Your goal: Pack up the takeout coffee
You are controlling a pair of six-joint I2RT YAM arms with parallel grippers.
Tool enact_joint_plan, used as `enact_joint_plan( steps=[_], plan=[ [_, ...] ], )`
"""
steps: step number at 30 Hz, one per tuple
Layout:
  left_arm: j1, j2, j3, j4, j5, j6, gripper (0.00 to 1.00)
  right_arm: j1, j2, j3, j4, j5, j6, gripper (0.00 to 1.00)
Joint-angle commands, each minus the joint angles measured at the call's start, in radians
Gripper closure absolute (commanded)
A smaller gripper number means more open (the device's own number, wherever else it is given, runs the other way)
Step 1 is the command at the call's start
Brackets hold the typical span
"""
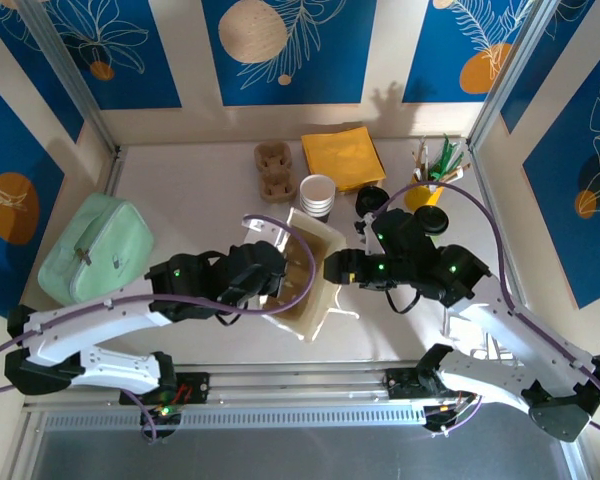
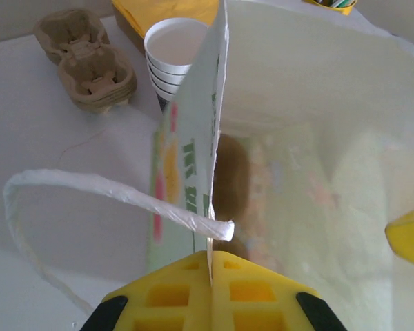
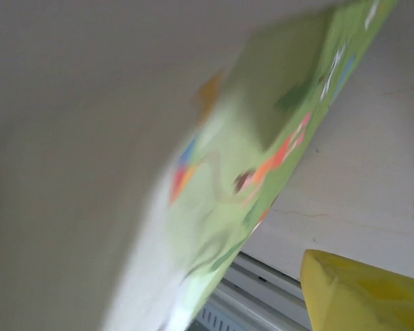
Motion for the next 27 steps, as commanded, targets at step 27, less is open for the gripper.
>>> enact_joint_plan(
  steps=[27],
  plan=[
    [0.151, -0.064, -0.015, 0.006, 0.103, -0.326, 1.00, -0.063, -0.092, 0.176, -0.144, 0.043, -0.156, 0.21]
  ],
)
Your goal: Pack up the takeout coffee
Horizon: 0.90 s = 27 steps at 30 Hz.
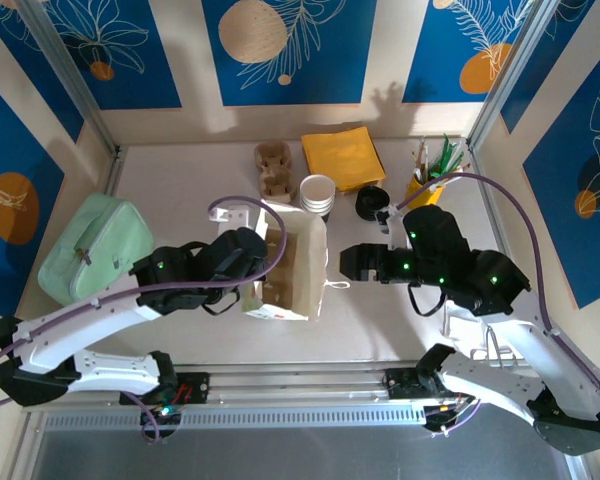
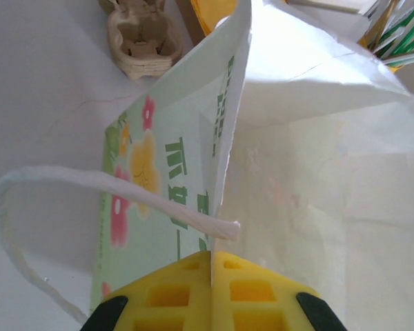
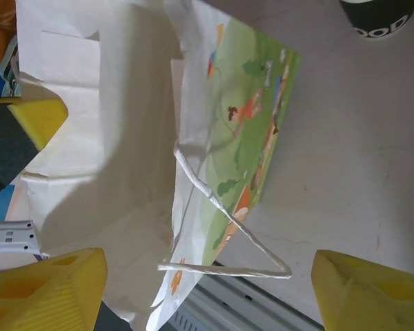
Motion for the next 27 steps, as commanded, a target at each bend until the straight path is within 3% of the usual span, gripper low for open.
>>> enact_joint_plan(
  steps=[1, 13, 15, 27],
  plan=[
    [0.019, -0.026, -0.022, 0.070, 0.052, -0.042, 1.00, -0.023, -0.011, 0.030, -0.040, -0.004, -0.024, 0.21],
    [0.083, -0.067, -0.144, 0.302, 0.227, -0.147, 1.00, -0.074, -0.010, 0.059, -0.057, -0.036, -0.041, 0.22],
    [0.084, -0.055, -0.152, 0.308, 0.242, -0.223, 1.00, -0.085, -0.010, 0.061, -0.063, -0.042, -0.043, 0.22],
    [0.082, 0.070, -0.097, 0.397, 0.327, -0.262, 1.00, -0.123, -0.045, 0.039, -0.084, -0.083, -0.031, 0.21]
  ],
)
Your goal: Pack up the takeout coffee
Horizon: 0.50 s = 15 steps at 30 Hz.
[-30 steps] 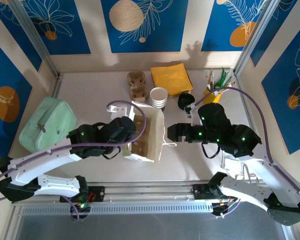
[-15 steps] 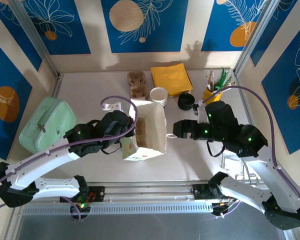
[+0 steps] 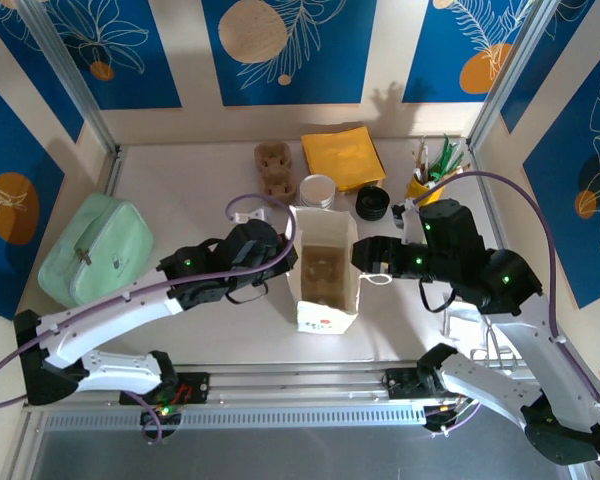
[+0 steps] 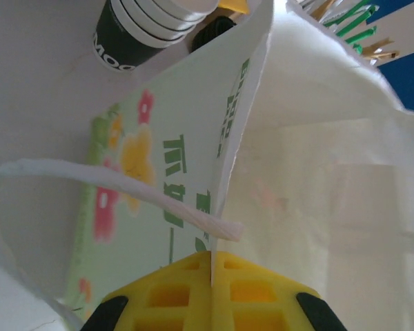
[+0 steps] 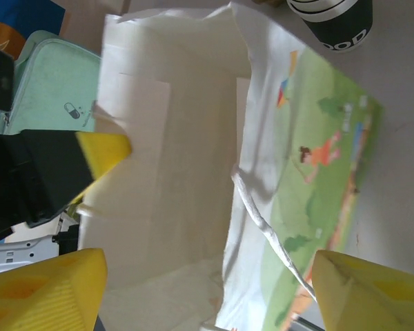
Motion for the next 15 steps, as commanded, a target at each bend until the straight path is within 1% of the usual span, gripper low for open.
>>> enact_joint_plan(
  steps=[1, 3, 8, 12, 15],
  plan=[
    [0.003, 0.005, 0.033, 0.070, 0.022, -0.029, 1.00, -0.007, -0.036, 0.000, -0.027, -0.035, -0.007, 0.22],
    [0.004, 0.011, 0.018, 0.096, 0.019, -0.037, 1.00, -0.014, -0.048, -0.005, -0.032, -0.033, -0.009, 0.21],
    [0.007, 0.048, 0.014, 0.089, 0.014, -0.034, 1.00, -0.033, -0.058, -0.002, -0.045, -0.041, -0.015, 0.22],
    [0.026, 0.063, -0.009, 0.090, 0.028, -0.035, 1.00, -0.037, -0.060, -0.004, -0.046, -0.049, -0.016, 0.21],
    [0.028, 0.063, -0.017, 0.081, 0.000, -0.021, 1.00, -0.039, -0.060, -0.009, -0.046, -0.052, -0.017, 0.22]
  ],
)
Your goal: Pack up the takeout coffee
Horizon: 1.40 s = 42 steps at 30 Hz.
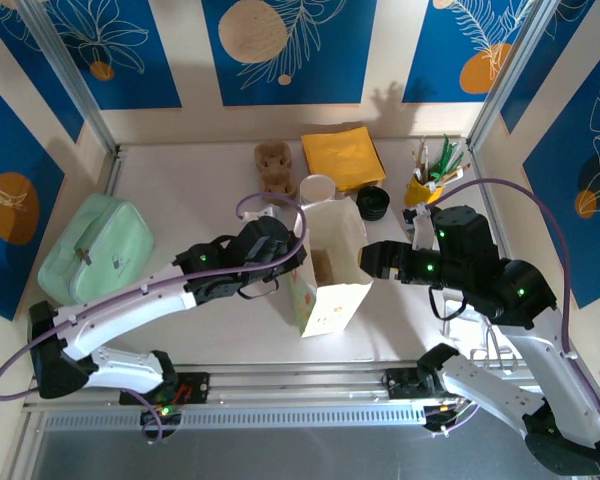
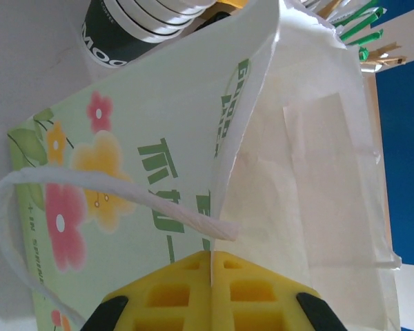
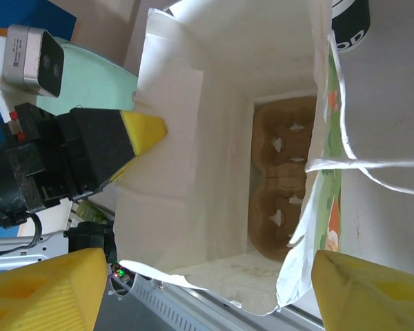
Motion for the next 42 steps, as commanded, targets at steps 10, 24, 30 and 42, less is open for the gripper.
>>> enact_joint_plan(
  steps=[10, 24, 30, 42],
  plan=[
    [0.086, 0.007, -0.001, -0.006, 0.015, 0.099, 1.00, -0.010, -0.007, -0.014, -0.014, -0.031, -0.023, 0.21],
    [0.217, -0.031, -0.079, 0.099, 0.129, 0.232, 1.00, -0.021, 0.021, -0.016, -0.001, -0.051, -0.030, 0.21],
    [0.268, -0.015, -0.104, 0.161, 0.244, 0.298, 1.00, -0.024, 0.028, -0.015, -0.002, -0.051, -0.036, 0.21],
    [0.337, 0.040, -0.050, 0.127, 0.341, 0.368, 0.99, -0.041, 0.051, -0.004, -0.004, -0.055, -0.054, 0.21]
  ],
)
